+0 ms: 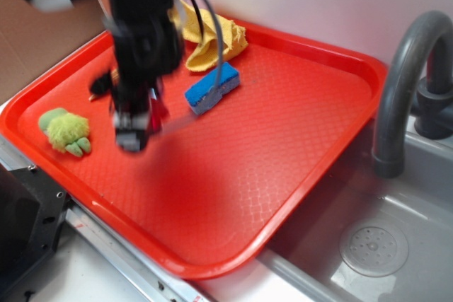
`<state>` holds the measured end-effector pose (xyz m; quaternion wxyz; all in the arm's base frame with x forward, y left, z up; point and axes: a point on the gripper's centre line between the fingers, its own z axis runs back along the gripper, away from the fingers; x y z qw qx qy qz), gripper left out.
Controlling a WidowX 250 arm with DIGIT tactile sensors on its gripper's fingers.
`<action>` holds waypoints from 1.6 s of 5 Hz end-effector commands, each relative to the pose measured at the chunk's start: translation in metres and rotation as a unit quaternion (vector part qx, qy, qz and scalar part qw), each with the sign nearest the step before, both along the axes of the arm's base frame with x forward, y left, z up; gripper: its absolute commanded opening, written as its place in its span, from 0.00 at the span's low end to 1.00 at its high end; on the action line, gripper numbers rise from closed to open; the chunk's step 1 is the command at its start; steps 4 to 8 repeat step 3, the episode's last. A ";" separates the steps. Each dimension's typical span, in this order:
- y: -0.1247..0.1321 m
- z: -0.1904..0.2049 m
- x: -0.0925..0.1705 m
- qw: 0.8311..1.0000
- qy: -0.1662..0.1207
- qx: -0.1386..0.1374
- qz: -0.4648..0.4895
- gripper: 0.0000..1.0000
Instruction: Grab the red paper.
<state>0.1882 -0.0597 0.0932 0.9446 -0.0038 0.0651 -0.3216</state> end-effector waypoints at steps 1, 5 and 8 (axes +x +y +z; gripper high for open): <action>0.000 0.095 -0.004 0.965 -0.100 0.026 0.242 0.00; 0.009 0.115 -0.018 0.910 -0.124 0.023 0.394 0.00; 0.009 0.115 -0.018 0.910 -0.124 0.023 0.394 0.00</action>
